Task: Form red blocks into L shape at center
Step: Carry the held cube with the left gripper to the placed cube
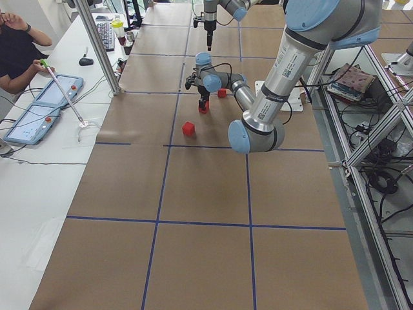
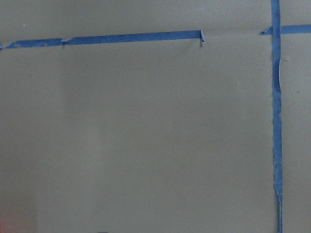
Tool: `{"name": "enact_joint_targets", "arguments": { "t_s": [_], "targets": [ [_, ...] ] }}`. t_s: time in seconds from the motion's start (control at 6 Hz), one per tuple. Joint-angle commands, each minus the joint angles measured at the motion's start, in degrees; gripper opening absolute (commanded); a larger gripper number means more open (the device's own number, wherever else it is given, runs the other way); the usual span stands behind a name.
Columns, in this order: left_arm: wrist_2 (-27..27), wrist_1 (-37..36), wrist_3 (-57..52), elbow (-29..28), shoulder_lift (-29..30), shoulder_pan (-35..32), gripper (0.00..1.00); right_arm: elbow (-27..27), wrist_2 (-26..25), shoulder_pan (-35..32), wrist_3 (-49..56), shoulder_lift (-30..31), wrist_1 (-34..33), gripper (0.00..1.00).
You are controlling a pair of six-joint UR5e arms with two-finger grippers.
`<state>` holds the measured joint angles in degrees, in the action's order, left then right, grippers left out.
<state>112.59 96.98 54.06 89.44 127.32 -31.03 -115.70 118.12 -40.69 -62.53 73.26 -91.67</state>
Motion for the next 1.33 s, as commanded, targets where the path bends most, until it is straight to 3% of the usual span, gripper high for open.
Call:
{"name": "enact_joint_targets", "arguments": {
  "t_s": [0.0, 0.17, 0.33, 0.83, 1.17],
  "targets": [
    [-2.7, -0.04, -0.01, -0.32, 0.65, -0.17, 0.48, -0.23, 0.0, 0.0, -0.22, -0.4, 0.0, 1.0],
    [-3.16, -0.21, 0.51, 0.38, 0.82, -0.51, 0.08, -0.23, -0.09, 0.09, -0.23, -0.49, 0.0, 1.0],
    [-5.43, -0.48, 0.43, 0.3, 2.48, -0.69, 0.01, -0.23, -0.17, 0.09, -0.23, -0.49, 0.0, 1.0],
    [-7.91, -1.62, 13.4, -0.58, 6.53, 2.79, 0.01, -0.23, -0.26, 0.0, -0.14, -0.4, 0.0, 1.0],
    [-8.0, -4.95, 18.79, -4.52, 11.53, 5.54, 0.01, -0.58, -0.26, -0.18, -0.14, 0.21, 0.0, 1.0]
  ]
}}
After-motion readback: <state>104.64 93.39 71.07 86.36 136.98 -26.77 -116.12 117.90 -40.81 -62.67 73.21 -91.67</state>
